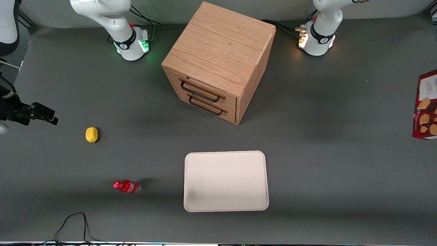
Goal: Place red cookie box on tray
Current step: 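Carry the held cookie box over to the white tray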
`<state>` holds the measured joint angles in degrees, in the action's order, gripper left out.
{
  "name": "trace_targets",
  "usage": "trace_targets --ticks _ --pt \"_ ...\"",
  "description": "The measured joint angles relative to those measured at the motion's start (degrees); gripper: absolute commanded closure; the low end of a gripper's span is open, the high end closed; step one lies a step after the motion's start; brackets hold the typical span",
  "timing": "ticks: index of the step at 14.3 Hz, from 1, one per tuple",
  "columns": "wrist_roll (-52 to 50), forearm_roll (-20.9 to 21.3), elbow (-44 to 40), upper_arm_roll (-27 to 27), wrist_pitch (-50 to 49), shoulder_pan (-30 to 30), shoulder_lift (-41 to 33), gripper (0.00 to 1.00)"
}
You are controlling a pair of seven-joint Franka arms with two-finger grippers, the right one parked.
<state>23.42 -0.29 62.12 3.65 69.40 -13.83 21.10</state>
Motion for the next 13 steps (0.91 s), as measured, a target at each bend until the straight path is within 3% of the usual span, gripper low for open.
trace_targets --ticks 4,7,13 --pt "-19.78 -2.68 1.02 0.38 2.15 11.50 -0.22 1.00" --pt "-31.12 -3.06 2.05 0.43 11.22 20.02 1.76 1.00" --pt "-42.59 -3.09 -1.08 0.41 32.20 29.38 15.01 1.00"
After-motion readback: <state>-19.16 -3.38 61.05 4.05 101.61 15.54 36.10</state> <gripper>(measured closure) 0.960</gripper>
